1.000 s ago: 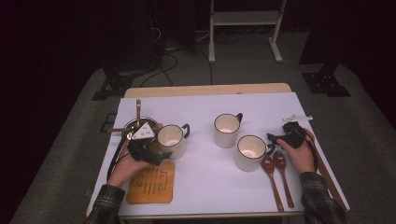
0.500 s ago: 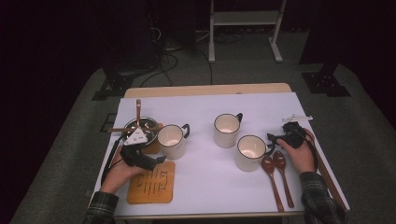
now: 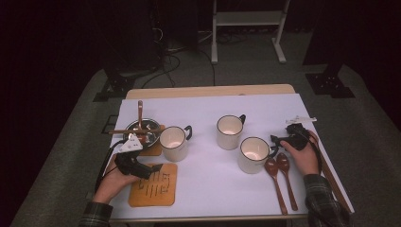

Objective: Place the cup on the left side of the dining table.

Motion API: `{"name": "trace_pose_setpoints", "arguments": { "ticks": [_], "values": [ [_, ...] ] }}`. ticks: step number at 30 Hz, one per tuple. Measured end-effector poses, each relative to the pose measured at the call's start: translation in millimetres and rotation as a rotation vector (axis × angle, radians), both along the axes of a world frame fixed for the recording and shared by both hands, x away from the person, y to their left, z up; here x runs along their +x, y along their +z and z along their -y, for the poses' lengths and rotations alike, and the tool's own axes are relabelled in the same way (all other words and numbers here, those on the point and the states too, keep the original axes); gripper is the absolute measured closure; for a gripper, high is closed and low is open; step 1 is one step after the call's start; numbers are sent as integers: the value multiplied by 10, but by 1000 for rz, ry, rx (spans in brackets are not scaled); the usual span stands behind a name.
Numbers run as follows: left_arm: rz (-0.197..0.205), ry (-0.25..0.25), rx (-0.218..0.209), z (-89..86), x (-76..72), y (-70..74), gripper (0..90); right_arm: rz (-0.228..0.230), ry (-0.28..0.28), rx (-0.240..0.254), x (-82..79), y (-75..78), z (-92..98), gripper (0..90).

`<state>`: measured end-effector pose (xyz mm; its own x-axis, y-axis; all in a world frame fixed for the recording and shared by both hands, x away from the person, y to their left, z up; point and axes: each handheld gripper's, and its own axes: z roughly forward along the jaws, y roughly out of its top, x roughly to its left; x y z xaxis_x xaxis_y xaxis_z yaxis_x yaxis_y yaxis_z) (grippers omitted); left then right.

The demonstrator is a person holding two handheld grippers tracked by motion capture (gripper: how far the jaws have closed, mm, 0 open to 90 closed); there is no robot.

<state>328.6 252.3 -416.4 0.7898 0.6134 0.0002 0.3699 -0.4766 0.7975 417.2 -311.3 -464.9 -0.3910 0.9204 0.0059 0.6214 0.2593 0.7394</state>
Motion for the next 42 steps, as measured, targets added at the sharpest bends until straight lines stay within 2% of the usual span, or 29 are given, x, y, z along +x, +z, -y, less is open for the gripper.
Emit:
{"name": "trace_pose_setpoints", "arguments": {
  "ticks": [10,16,23,32,38,42],
  "values": [
    [0,42,13,-194,-148,-14,0,-1,0,1,1,0,1,181],
    [-16,66,20,-308,-247,-45,0,-1,0,2,1,0,1,181],
    [-22,92,50,-435,-363,-102,0,-1,0,1,1,1,1,181],
    [-49,133,60,-618,-494,-171,0,-2,0,3,1,1,2,181],
    [-62,168,86,-728,-557,-241,0,-2,0,3,2,1,2,181],
    [-89,186,99,-807,-585,-296,0,-2,0,3,2,1,2,180]
  ]
}}
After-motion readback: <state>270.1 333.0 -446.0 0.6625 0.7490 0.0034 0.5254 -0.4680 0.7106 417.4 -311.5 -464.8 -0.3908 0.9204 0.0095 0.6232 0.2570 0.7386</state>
